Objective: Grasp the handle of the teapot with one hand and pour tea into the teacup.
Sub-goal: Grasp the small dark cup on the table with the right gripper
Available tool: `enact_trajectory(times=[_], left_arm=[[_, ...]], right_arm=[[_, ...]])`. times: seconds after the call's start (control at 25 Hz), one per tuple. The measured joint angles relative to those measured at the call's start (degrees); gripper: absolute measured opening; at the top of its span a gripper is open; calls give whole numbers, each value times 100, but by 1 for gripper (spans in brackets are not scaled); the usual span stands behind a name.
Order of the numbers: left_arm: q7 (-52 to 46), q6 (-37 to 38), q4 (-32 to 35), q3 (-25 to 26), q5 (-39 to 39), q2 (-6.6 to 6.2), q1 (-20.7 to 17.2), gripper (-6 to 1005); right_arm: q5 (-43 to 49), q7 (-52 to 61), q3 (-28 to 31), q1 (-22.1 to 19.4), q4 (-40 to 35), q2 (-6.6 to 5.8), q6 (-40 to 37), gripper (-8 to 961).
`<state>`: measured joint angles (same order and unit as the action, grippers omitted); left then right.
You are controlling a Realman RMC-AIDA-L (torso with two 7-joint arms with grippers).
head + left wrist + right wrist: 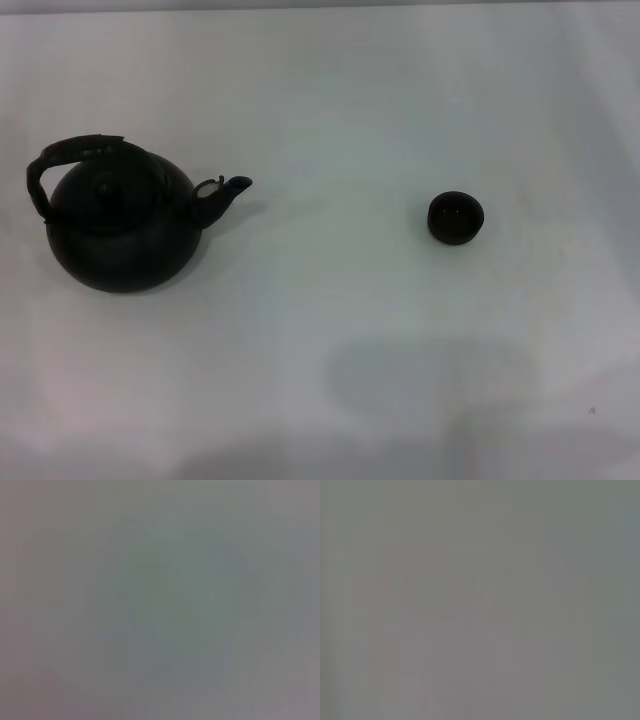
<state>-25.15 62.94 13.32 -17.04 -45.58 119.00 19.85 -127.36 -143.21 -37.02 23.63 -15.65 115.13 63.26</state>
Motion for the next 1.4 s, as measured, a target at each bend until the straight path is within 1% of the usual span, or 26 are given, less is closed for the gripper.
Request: enact_trajectory(times=[0.12,0.28,0.4,0.48,0.6,0.88,1.04,1.16,1.2,1.24,1.32,1.4], left_arm=[[204,36,-67,1,279,14,65,891],[881,93,-424,-1,973,26,231,890],[1395,381,-675,-3,1355,26,328,890],[1554,766,-826,-5,1471,27,343,891],[1592,1180,-958,-12,1571,24,344,891],[1529,1435,-1039,-7,1651,27,326,890],[1312,1982,-1291,-1,1973,27,277,891],[1207,2256,-1402,-24,2009,26,213,891],[1173,2282,-1416,-37,1978,26,201,891],[1134,2285,-1429,-50,1925,25,191,891],[1102,2276,-1429,-53,1793,19,158,890],[1068,2247,-1429,-54,1677,11,128,890]], right_arm=[[0,-29,52,2,57,0,-11,856],[0,-33,70,8,58,0,-26,857],[0,-33,70,-8,69,0,-30,858],[1,-34,70,-15,77,0,-32,858],[1,-36,67,5,78,0,-33,858],[2,-107,66,-12,79,0,-31,860],[99,-138,-42,-33,12,-9,48,860],[307,-50,-312,-101,-293,-29,221,861],[494,161,-488,-163,-589,-42,265,861],[576,275,-567,-195,-728,-57,267,861],[1026,816,-759,-272,-1219,-111,270,861],[1677,1554,-889,-305,-1755,-218,269,862]])
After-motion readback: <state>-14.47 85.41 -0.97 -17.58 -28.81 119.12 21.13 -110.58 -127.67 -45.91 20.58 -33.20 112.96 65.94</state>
